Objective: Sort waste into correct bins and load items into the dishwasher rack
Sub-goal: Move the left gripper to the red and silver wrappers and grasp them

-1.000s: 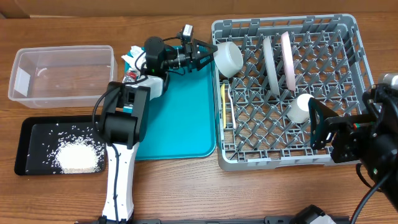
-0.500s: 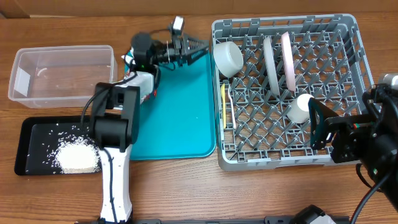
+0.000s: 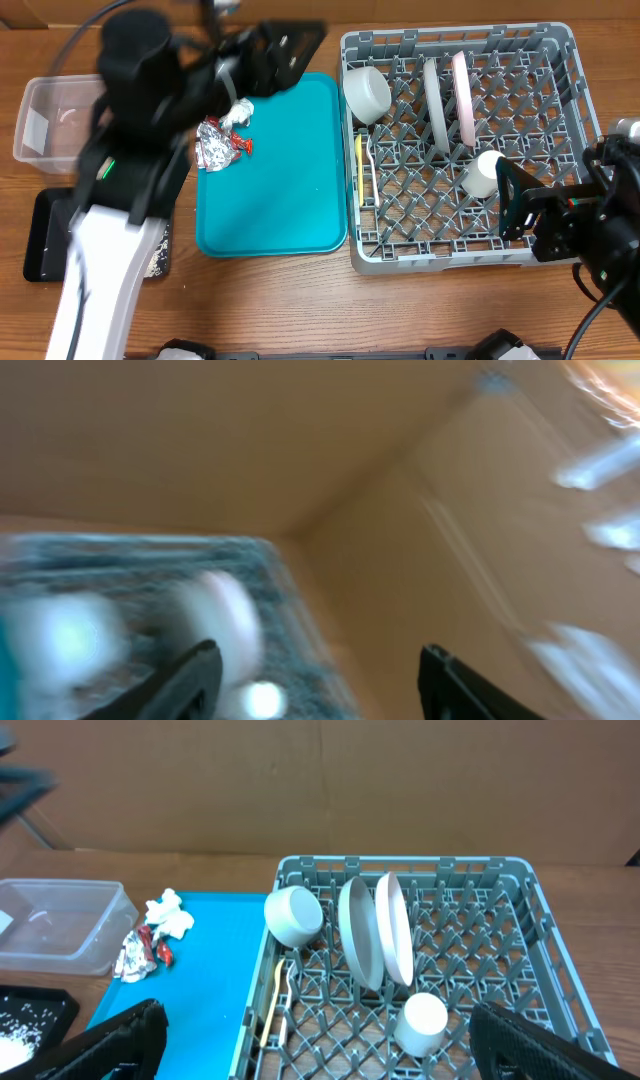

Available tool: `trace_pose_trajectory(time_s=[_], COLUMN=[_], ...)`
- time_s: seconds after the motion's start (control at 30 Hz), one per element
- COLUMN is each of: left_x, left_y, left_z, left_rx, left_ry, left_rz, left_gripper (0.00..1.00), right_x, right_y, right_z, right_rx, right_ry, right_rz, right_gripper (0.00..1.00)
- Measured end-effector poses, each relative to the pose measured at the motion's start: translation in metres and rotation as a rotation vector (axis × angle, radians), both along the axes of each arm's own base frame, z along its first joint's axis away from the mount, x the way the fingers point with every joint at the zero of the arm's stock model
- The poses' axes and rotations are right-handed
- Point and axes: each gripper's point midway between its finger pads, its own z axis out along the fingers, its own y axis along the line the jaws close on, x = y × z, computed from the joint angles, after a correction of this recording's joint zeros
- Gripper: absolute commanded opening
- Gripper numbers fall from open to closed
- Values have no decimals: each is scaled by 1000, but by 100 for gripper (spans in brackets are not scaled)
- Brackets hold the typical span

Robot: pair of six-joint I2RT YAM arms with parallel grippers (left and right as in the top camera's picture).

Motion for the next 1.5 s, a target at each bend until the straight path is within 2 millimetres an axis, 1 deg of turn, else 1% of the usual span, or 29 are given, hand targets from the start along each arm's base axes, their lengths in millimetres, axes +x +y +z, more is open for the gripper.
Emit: trace_pose_trajectory(time_s=[0.03, 0.07, 0.1, 0.13, 0.17, 0.23, 0.27, 0.37, 0.47, 0.53, 0.57, 0.6, 0.67, 0.73, 0.8, 0.87, 0.93, 0.97, 1.0, 1.03, 1.1, 1.23, 1.27, 1.33, 1.37, 1.4, 1.43, 1.47, 1.5], left_x=[-9, -12, -17, -17, -15, -4, 4, 37, 67, 77, 79, 80, 78, 78, 79, 79, 77, 76, 74, 73, 69, 61, 58, 57, 54, 54, 53, 51, 48], left_y=[21, 34, 53, 68, 92, 111, 117, 118, 115, 114, 114, 115, 117, 118, 119, 120, 122, 123, 125, 126, 128, 121, 118, 113, 111, 110, 110, 112, 112], left_z=[-4, -9, -27, -42, -73, -114, -138, -210, -270, -304, -317, -341, -370, -385, -407, -421, -431, -433, -436, -438, -440, -439, -433, -414, -389, -374, -348, -316, -291], left_rx=[97, 152, 253, 335, 486, 652, 743, 923, 1019, 1062, 1080, 1108, 1133, 1135, 1144, 1153, 1161, 1163, 1160, 1163, 1160, 1117, 1099, 1062, 1033, 1016, 988, 955, 929], left_ry=[-10, -6, 45, 81, 157, 262, 320, 456, 537, 586, 609, 658, 724, 759, 799, 824, 846, 856, 871, 879, 899, 931, 932, 905, 872, 846, 792, 728, 675], left_rz=[114, 177, 265, 326, 414, 470, 470, 418, 373, 347, 335, 312, 285, 277, 263, 254, 246, 242, 242, 240, 232, 188, 175, 171, 177, 187, 209, 239, 259], left_gripper=[67, 67, 68, 73, 99, 100, 100, 100, 95, 92, 90, 88, 80, 77, 75, 68, 54, 37, 13, 4, 4, 4, 4, 4, 4, 4, 4, 4, 4], right_x=[0, 0, 0, 0, 0, 0, 0, 0, 0, 0, 0, 0, 0, 0, 0, 0, 0, 0, 0, 0, 0, 0, 0, 0, 0, 0, 0, 0, 0], right_y=[0, 0, 0, -1, 0, 0, -1, 0, -1, -1, -1, -1, 0, -1, -1, -1, -1, -1, 0, -1, 0, -1, -1, 0, 0, 0, -1, 0, -1], right_z=[0, 0, 0, 0, 0, 0, 0, 0, 0, 0, 0, 0, 0, 0, 0, 0, 0, 0, 0, 0, 0, 0, 0, 0, 0, 0, 0, 0, 0], right_rx=[-1, -1, -1, -1, 0, 0, 0, 1, 0, 1, 0, 0, 1, 1, 0, 1, 1, 0, 0, 0, 0, 0, 0, 1, 1, 1, 0, 1, 1], right_ry=[1, 0, 0, 2, 1, 0, 1, 0, 0, 0, 1, 0, 0, 0, 0, 1, 0, 1, 1, 1, 0, 0, 0, 0, 0, 0, 1, 0, 0], right_rz=[-2, -2, -3, -3, -3, -3, -3, -3, -4, -4, -3, -4, -3, -4, -4, -4, -4, -4, -3, -3, -3, -4, -4, -3, -3, -3, -3, -3, -4], right_gripper=[100, 100, 100, 100, 100, 100, 100, 100, 100, 100, 100, 100, 100, 100, 100, 100, 100, 100, 100, 100, 100, 100, 100, 100, 100, 100, 100, 100, 100])
